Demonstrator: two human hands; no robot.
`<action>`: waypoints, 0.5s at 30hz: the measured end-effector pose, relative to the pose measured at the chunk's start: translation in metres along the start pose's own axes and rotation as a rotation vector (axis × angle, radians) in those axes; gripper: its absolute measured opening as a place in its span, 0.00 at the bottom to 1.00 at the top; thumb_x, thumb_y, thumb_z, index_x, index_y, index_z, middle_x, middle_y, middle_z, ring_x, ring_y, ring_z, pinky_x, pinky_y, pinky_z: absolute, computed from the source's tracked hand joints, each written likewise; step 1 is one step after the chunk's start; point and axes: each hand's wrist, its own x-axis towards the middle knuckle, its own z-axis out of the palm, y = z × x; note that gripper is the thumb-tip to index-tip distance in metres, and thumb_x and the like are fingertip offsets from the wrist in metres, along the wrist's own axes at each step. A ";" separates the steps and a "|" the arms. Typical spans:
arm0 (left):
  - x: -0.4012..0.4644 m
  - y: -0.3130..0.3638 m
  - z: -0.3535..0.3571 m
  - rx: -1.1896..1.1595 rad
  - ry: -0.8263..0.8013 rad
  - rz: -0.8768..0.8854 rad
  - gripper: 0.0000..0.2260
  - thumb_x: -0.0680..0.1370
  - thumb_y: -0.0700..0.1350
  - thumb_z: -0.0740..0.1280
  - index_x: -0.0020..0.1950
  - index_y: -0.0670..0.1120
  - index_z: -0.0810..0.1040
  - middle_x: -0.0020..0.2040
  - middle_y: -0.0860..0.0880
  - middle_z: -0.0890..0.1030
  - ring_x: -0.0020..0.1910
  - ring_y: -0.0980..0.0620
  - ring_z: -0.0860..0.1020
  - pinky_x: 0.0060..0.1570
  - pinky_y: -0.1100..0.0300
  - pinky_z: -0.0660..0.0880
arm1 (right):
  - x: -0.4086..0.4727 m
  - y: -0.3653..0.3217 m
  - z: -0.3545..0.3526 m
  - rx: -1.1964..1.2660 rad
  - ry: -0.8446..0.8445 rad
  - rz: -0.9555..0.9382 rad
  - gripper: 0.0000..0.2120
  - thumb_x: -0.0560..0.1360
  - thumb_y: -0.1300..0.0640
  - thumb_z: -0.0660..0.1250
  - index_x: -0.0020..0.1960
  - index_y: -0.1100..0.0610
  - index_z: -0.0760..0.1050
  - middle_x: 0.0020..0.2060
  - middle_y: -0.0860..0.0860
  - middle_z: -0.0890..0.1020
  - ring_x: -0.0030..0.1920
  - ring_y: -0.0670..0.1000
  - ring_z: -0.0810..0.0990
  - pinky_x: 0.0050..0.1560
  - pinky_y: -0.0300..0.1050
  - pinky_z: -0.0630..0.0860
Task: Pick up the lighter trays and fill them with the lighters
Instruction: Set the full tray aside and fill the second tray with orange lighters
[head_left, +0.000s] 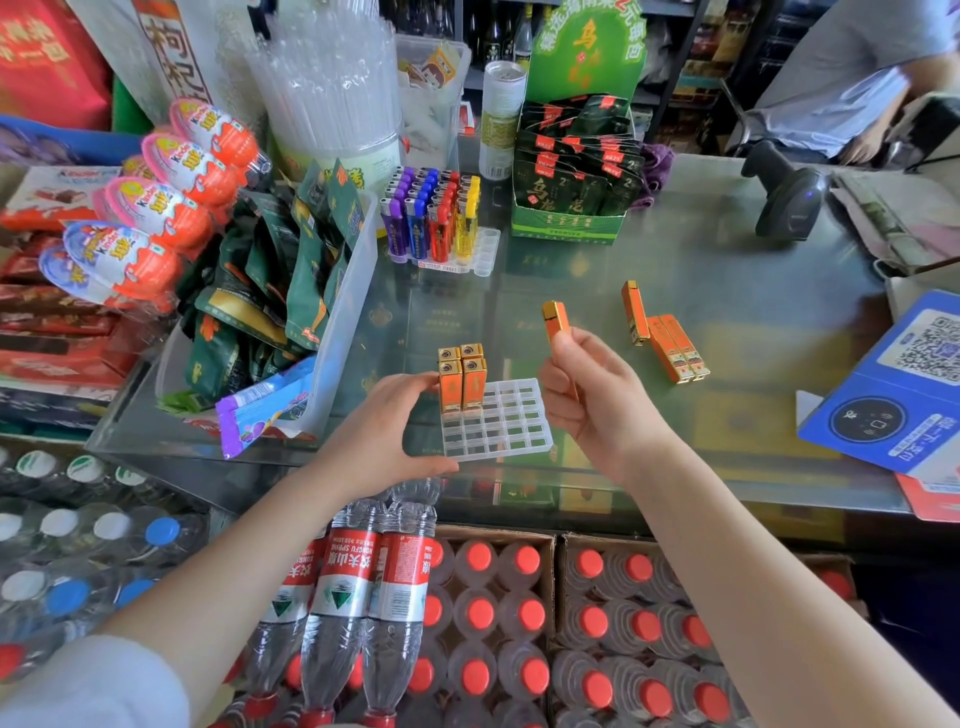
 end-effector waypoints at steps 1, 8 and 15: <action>0.000 0.000 0.000 0.004 -0.003 0.000 0.36 0.66 0.52 0.75 0.68 0.50 0.62 0.65 0.53 0.67 0.59 0.66 0.57 0.59 0.67 0.57 | -0.001 0.000 0.003 -0.091 0.021 -0.062 0.05 0.77 0.56 0.60 0.44 0.55 0.65 0.25 0.46 0.66 0.24 0.45 0.58 0.23 0.35 0.56; 0.001 0.000 0.000 0.001 -0.015 -0.010 0.36 0.66 0.52 0.74 0.69 0.52 0.61 0.66 0.52 0.67 0.62 0.63 0.59 0.61 0.63 0.58 | -0.004 0.008 0.017 -0.574 0.109 -0.324 0.09 0.78 0.54 0.57 0.46 0.54 0.75 0.39 0.49 0.75 0.35 0.41 0.71 0.38 0.32 0.70; 0.002 -0.004 0.002 -0.003 0.002 0.009 0.35 0.65 0.53 0.75 0.68 0.52 0.62 0.65 0.53 0.68 0.61 0.63 0.60 0.61 0.62 0.59 | -0.001 0.027 0.014 -0.649 0.025 -0.417 0.07 0.78 0.57 0.59 0.55 0.50 0.64 0.35 0.46 0.75 0.35 0.43 0.72 0.42 0.34 0.71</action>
